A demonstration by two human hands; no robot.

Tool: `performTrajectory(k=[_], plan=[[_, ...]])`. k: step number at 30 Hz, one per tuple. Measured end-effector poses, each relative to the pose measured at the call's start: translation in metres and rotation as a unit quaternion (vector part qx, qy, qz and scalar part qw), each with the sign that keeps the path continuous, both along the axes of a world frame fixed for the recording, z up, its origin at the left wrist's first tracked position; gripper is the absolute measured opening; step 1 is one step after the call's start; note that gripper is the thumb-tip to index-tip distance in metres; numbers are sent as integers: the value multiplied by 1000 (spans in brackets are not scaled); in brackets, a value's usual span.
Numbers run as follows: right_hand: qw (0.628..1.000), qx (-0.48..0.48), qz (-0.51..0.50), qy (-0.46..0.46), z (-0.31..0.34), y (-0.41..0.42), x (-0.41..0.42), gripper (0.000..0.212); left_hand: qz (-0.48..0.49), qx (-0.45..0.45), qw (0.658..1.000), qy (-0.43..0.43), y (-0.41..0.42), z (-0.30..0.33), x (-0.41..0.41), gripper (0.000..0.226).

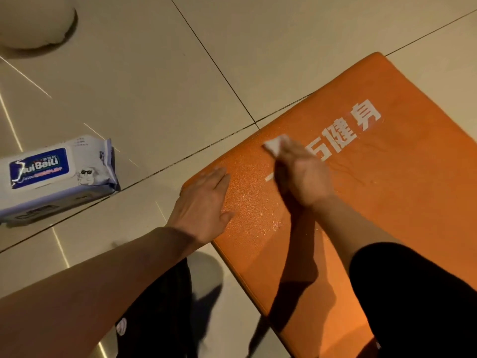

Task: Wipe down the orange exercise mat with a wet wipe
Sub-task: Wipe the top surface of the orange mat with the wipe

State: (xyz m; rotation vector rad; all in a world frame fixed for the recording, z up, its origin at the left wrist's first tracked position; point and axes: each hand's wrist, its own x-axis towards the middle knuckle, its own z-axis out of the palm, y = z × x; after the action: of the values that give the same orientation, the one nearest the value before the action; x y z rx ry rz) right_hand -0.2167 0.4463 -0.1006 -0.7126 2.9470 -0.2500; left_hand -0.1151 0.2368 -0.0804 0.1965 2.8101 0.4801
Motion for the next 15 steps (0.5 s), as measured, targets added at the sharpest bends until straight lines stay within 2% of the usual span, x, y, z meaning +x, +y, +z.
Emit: performTrajectory(k=[2,4,7,11,13,15], plan=[[994,5,-107,-1,7,4,-8,55,-3,2,1000,-5,-2,1,5,79],[989,-16,-143,-37,12,-12,9,63,4,2,1000,-11,-4,2,11,80],[992,-60,-78,-85,8,-46,60,78,33,-9,999,-15,-7,5,19,82],[991,-48,82,-96,9,-44,86,75,84,-25,996,-27,-12,10,25,86],[995,-26,52,-77,10,-28,74,72,93,-31,995,-37,-16,11,31,85],[995,-39,-54,-73,11,-30,68,73,91,-34,995,-37,-20,10,38,84]])
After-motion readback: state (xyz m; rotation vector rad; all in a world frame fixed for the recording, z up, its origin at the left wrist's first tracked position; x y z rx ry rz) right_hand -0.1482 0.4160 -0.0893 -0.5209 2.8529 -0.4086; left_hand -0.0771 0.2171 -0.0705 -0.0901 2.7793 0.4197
